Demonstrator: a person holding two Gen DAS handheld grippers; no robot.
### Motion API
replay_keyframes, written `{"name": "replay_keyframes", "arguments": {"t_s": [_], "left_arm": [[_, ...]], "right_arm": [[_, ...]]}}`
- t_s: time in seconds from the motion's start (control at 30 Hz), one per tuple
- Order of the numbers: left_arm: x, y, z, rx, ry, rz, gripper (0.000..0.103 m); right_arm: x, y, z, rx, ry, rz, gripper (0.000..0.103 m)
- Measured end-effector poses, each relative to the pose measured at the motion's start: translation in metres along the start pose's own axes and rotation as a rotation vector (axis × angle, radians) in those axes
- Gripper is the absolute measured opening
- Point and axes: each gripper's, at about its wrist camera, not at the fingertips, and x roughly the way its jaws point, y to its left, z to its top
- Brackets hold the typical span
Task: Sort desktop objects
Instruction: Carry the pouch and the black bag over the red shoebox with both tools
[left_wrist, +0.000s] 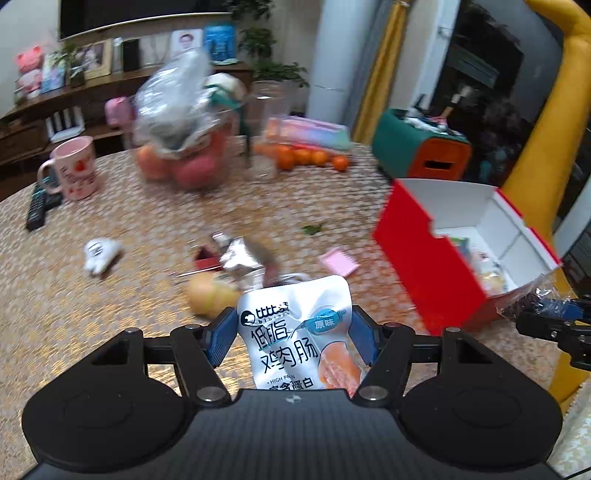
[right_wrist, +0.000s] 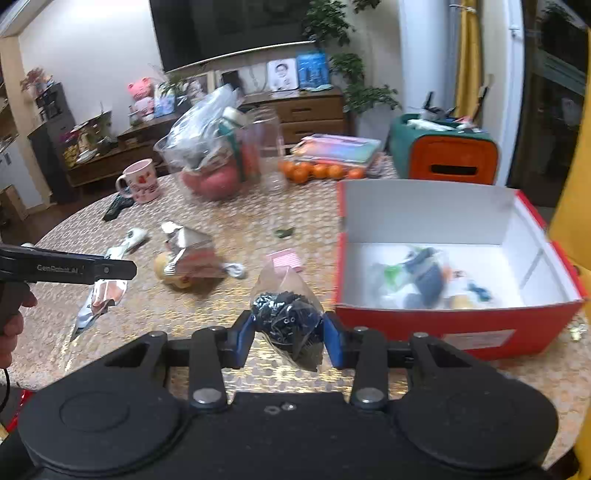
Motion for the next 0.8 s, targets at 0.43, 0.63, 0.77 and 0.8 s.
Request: {"name": "replay_keyframes", "arguments": {"t_s": [0.43, 0.63, 0.77, 0.8], "left_arm": [[0.024, -0.106, 0.038, 0.177, -0.018, -0.114, 0.064], [0.039, -0.15, 0.06, 0.239, -0.03, -0.15, 0.065], [0.056, -0.179, 0.072, 0.29, -0.015, -0.158, 0.065], [0.061, -0.186, 0.074, 0.306, -0.02, -0.153, 0.065]], "right_arm": [[-0.017, -0.068, 0.007, 0.06, -0.049, -0.119, 0.039], [-0.012, -0.098, 0.02, 0.067, -0.076, -0.177, 0.039], [-0.004, -0.118, 0.029, 0.075, -0.09, -0.204, 0.039], [-0.001, -0.123, 0.031, 0.082, -0.086, -0.207, 0.039]]}}
